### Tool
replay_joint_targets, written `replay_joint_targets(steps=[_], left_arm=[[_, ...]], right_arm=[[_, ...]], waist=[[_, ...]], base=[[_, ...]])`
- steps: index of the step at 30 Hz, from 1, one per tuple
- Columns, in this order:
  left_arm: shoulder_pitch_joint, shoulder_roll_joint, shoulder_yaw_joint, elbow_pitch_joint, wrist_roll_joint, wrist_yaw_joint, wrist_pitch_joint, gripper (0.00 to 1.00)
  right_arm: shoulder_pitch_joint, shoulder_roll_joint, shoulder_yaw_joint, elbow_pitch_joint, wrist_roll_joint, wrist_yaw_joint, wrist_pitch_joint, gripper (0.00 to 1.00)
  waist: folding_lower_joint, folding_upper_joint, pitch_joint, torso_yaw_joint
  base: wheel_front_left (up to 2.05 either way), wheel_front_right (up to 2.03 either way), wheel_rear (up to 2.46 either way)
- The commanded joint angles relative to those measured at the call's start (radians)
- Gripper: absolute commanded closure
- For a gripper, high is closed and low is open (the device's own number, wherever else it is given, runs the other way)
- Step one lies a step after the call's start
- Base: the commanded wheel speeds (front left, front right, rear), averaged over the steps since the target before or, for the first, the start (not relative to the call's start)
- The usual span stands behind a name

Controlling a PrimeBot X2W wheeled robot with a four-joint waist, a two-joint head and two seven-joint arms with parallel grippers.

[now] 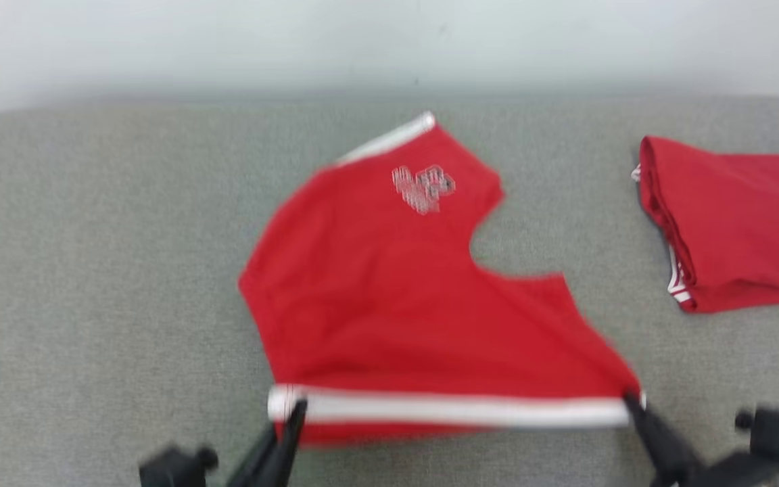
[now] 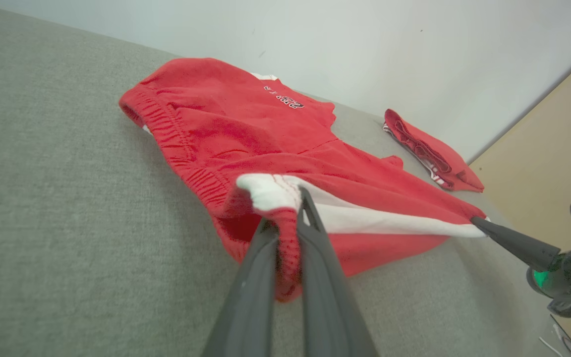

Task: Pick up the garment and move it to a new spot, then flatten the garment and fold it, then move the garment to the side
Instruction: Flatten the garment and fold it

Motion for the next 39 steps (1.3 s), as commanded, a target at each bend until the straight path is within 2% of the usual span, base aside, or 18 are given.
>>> replay_joint_targets(steps=[1, 3, 11, 20, 23, 29, 33, 39], left_arm=[[0.058, -0.004, 0.017, 0.003, 0.040, -0.008, -0.002, 1.00], [0.114, -0.034, 0.053, -0.012, 0.061, -0.013, -0.002, 1.00], [0.246, -0.075, 0.141, -0.023, 0.185, -0.054, -0.002, 1.00], [0.197, -0.129, 0.193, -0.059, 0.253, -0.082, -0.002, 1.00], [0.143, -0.141, 0.181, -0.063, 0.266, -0.089, -0.002, 1.00], [-0.009, -0.132, 0.153, -0.026, 0.238, -0.090, -0.002, 1.00], [-0.106, -0.124, 0.146, 0.024, 0.197, -0.090, -0.002, 1.00], [-0.231, -0.137, 0.138, 0.114, 0.148, -0.090, -0.002, 1.00]], right_arm=[[0.053, 0.011, -0.016, -0.017, -0.007, -0.002, 0.014, 1.00], [0.110, 0.024, -0.041, -0.040, -0.014, -0.002, 0.034, 1.00], [0.255, 0.091, -0.154, -0.134, -0.071, -0.002, 0.119, 1.00], [0.170, 0.135, -0.244, -0.231, -0.135, -0.002, 0.210, 1.00], [0.100, 0.113, -0.284, -0.234, -0.152, -0.002, 0.250, 1.00], [-0.110, 0.118, -0.318, -0.191, -0.146, -0.002, 0.330, 1.00], [-0.275, 0.139, -0.284, -0.111, -0.166, -0.002, 0.391, 1.00], [-0.506, 0.167, -0.229, 0.083, -0.205, -0.002, 0.461, 1.00]], waist=[[0.0003, 0.0002, -0.046, 0.003], [0.0003, 0.0002, -0.058, 0.005], [0.0003, 0.0002, -0.070, 0.008], [0.0003, 0.0002, -0.049, 0.021], [0.0003, 0.0002, -0.029, 0.041], [0.0003, 0.0002, 0.011, 0.078], [0.0003, 0.0002, 0.043, 0.100], [0.0003, 0.0002, 0.090, 0.137]], base=[[0.00, 0.00, 0.00], [0.00, 0.00, 0.00], [0.00, 0.00, 0.00], [0.00, 0.00, 0.00], [0.00, 0.00, 0.00], [0.00, 0.00, 0.00], [0.00, 0.00, 0.00], [0.00, 0.00, 0.00]])
